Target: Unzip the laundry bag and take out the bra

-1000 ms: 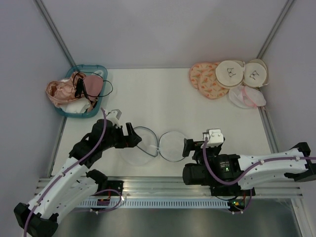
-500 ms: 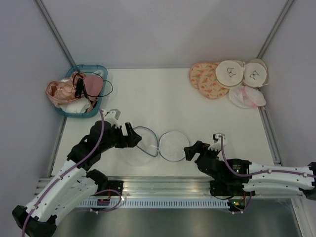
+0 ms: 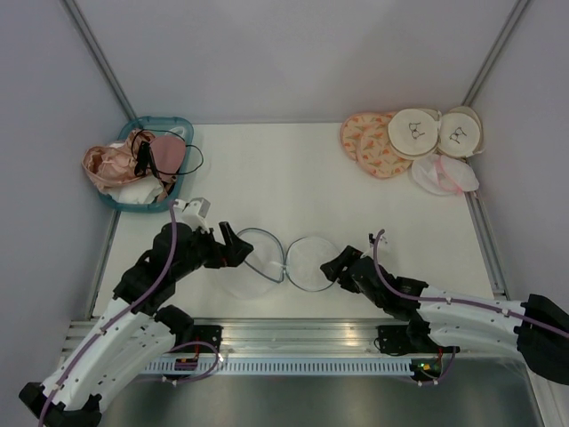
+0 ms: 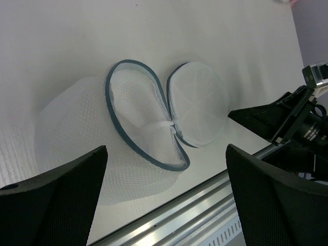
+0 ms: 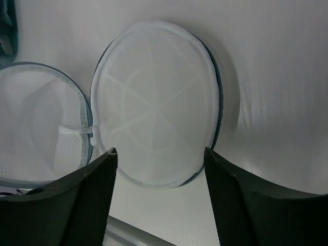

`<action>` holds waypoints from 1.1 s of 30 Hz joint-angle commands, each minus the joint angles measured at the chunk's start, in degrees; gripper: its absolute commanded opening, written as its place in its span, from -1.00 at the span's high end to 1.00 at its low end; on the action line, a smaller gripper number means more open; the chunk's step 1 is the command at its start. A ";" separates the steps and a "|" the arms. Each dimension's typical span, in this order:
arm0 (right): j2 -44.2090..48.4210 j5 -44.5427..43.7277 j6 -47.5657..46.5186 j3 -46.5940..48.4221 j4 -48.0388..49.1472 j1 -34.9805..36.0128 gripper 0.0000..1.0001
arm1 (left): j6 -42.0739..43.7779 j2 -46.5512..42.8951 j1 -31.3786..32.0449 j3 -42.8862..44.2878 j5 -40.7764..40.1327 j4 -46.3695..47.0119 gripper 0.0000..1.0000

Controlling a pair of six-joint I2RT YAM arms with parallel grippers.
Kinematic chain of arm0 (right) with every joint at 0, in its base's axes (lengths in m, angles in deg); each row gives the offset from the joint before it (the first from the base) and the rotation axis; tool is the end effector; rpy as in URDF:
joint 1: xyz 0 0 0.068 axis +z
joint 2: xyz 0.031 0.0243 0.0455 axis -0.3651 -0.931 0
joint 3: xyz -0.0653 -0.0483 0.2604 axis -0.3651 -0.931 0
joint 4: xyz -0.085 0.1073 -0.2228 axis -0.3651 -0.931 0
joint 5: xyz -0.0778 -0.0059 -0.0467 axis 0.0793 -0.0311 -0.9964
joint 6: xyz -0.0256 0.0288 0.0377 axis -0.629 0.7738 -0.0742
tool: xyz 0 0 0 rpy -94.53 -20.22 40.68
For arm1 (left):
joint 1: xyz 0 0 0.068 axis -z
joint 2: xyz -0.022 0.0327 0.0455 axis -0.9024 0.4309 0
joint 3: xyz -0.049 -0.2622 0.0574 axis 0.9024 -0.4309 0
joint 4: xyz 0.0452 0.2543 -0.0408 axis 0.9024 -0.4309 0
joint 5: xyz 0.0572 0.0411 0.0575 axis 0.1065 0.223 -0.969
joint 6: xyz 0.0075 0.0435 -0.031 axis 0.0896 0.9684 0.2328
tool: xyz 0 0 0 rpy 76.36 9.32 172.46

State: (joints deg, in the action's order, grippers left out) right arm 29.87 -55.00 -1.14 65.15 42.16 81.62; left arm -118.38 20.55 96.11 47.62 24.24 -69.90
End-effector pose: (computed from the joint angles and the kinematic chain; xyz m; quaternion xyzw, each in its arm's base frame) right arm 0.0972 0.1390 0.1543 0.1791 0.8632 0.3074 0.3582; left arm 0.1137 -0.0733 0.2823 0.0097 0.8590 -0.3024 0.4131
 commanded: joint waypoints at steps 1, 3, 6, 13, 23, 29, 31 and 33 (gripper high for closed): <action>-3.67 6.35 0.30 -0.20 9.65 -2.54 -0.36 | -2.01 -1.11 0.27 -0.89 -0.54 1.84 -0.99; -6.48 6.45 0.65 0.94 9.04 -2.90 -0.25 | -2.18 -1.55 0.18 -0.98 -0.62 1.75 -0.99; -8.69 5.83 1.09 2.52 5.70 -2.90 -0.29 | -2.45 -1.99 0.18 -1.07 -0.36 1.58 -0.99; -0.71 3.72 -2.42 2.61 -0.18 -2.99 -0.47 | -2.45 -2.69 0.18 -1.42 -0.10 1.14 -0.99; 4.76 -0.50 -0.50 2.18 -12.42 -2.99 -0.48 | -2.54 -1.81 0.27 -0.98 -0.54 1.57 -0.99; 2.39 0.55 1.79 -2.39 -5.74 -2.99 -0.41 | -2.62 -1.99 0.18 -1.15 -0.45 1.57 -0.99; 1.24 1.78 2.23 -3.53 -2.85 -2.90 -0.39 | -2.80 -2.08 0.18 -1.42 -0.45 1.57 -0.99; -1.30 2.92 3.28 -5.47 3.47 -3.07 -0.37 | -3.06 -2.08 0.18 -1.59 -0.36 1.66 -0.99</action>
State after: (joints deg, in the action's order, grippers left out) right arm 31.36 -53.49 -0.12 62.26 38.19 78.88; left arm -119.65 18.67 96.11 46.05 24.24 -69.96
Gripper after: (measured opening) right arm 0.691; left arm 0.993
